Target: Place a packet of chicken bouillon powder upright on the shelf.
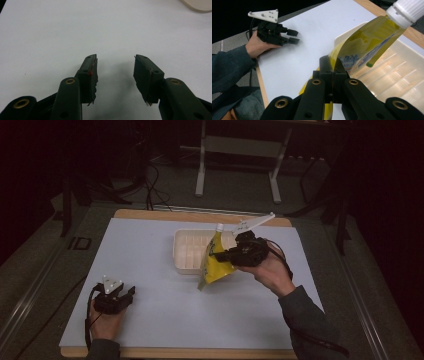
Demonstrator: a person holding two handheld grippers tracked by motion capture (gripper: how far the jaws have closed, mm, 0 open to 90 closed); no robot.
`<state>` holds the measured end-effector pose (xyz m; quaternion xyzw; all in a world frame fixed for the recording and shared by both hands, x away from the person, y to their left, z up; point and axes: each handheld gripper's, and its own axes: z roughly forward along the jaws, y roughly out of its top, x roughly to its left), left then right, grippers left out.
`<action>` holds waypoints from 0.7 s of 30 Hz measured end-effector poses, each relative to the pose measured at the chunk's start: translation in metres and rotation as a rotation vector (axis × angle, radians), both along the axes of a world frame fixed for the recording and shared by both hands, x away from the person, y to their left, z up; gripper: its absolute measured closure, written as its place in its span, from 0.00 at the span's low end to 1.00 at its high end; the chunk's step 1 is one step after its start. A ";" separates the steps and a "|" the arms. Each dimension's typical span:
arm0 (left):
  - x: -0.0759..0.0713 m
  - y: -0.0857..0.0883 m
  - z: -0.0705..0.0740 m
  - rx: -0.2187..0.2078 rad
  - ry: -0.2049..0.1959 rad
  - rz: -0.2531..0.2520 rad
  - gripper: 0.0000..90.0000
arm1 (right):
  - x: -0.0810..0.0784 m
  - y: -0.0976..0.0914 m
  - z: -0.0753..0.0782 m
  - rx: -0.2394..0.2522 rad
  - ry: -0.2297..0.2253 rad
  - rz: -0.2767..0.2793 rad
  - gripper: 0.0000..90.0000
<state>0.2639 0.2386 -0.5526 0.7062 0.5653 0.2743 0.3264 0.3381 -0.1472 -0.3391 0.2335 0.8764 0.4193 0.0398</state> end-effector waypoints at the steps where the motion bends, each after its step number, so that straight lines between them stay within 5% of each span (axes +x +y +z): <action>1: 0.000 0.000 0.000 0.000 0.000 0.000 0.60 | 0.001 -0.001 0.001 0.001 -0.004 -0.002 1.00; 21: 0.000 0.000 0.000 -0.002 0.004 0.001 0.60 | 0.027 -0.009 0.013 -0.051 -0.049 -0.054 1.00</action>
